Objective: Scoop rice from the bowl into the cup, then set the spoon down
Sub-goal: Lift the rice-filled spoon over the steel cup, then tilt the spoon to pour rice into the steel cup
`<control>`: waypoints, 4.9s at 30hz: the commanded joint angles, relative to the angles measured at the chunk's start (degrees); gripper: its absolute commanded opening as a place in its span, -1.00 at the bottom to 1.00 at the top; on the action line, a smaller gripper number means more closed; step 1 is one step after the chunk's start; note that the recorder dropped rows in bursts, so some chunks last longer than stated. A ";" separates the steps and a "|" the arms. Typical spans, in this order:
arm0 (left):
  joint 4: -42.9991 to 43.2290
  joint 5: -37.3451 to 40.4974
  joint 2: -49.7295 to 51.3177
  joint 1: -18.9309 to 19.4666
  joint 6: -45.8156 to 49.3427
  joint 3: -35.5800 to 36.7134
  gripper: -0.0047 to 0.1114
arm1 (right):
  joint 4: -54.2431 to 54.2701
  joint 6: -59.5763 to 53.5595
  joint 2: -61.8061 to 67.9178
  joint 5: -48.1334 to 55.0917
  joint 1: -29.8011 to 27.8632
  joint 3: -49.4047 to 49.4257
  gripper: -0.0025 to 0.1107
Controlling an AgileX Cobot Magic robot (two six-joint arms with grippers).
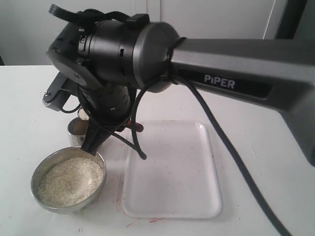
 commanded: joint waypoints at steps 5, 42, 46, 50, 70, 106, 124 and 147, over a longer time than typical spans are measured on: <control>-0.32 -0.23 -0.08 0.12 -0.08 -0.35 -0.67 | -4.23 1.10 0.70 0.72 1.23 -0.03 -0.96; -0.32 -0.23 -0.08 0.12 -0.08 -0.35 -0.67 | -19.49 4.35 4.09 3.69 6.93 -0.03 -0.96; -0.32 -0.23 -0.08 0.12 -0.08 -0.35 -0.67 | -20.13 4.35 4.09 3.69 6.93 -0.03 -0.96; -0.32 -0.23 -0.08 0.12 -0.08 -0.35 -0.67 | -20.76 4.35 4.09 3.69 7.04 -0.03 -0.96; -0.32 -0.23 -0.08 0.12 -0.08 -0.35 -0.67 | -23.54 4.46 5.10 3.69 8.02 0.07 -0.96; -0.32 -0.23 -0.08 0.12 -0.08 -0.35 -0.67 | -21.03 5.30 2.63 3.69 8.03 1.82 -0.96; -0.32 -0.23 -0.08 0.12 -0.08 -0.35 -0.67 | -28.41 9.73 2.63 3.69 9.66 6.88 -0.96; -0.32 -0.23 -0.08 0.12 -0.08 -0.35 -0.67 | -30.74 11.49 2.74 3.69 10.88 6.88 -0.96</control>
